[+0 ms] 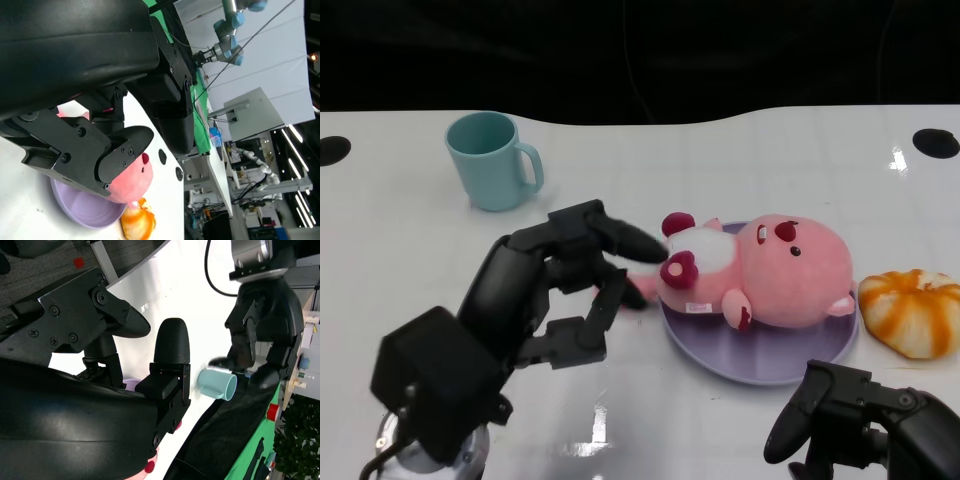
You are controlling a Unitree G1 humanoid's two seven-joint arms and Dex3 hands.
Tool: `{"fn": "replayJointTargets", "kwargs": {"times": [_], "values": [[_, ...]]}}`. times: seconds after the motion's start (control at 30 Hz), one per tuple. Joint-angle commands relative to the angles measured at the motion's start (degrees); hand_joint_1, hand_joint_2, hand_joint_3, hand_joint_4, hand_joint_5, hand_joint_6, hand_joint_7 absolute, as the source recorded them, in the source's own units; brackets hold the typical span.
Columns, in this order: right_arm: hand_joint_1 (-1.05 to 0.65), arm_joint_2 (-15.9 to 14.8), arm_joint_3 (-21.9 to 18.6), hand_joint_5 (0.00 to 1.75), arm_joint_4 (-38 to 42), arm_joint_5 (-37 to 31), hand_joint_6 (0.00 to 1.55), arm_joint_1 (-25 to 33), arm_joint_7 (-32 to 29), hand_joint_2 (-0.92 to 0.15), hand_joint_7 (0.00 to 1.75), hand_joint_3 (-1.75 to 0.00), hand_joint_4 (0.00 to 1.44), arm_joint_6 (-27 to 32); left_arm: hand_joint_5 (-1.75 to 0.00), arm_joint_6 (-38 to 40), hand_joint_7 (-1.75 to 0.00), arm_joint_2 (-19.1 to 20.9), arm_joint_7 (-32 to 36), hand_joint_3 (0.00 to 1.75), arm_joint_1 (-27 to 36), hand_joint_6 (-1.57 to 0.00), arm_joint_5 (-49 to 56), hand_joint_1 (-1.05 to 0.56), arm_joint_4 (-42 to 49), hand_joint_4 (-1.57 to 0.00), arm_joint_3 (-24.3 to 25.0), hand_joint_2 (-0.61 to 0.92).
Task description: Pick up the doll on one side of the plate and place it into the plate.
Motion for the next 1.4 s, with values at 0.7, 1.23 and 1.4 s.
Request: {"fn": "replayJointTargets", "kwargs": {"times": [0.7, 1.23, 1.4], "values": [[-0.14, -0.3, -0.7, 1.69, 0.5, 0.7, 0.57, -0.8, 0.2, -0.55, 1.39, -1.08, 0.64, -0.2, -1.75, 43.8, -1.67, 4.2, 3.6, 1.45, 18.3, -0.71, -32.2, -0.13, -29.2, -0.84, 10.7, 0.43], [-0.12, -0.6, -2.5, 1.68, 1.6, 1.1, 0.57, 0.1, 1.4, -0.55, 1.38, -1.07, 0.65, -2.5, -1.75, 47.2, -1.69, 5.3, 4.4, 1.29, 17.3, -0.64, -36.6, -0.15, -23.0, -0.77, 10.7, 0.5], [-0.12, -0.8, -2.8, 1.69, 1.6, 0.9, 0.56, 0.5, 1.7, -0.56, 1.38, -1.07, 0.65, -2.9, -1.75, 47.3, -1.69, 5.4, 4.5, 1.31, 17.2, -0.65, -36.8, -0.15, -22.7, -0.79, 10.3, 0.47]]}}
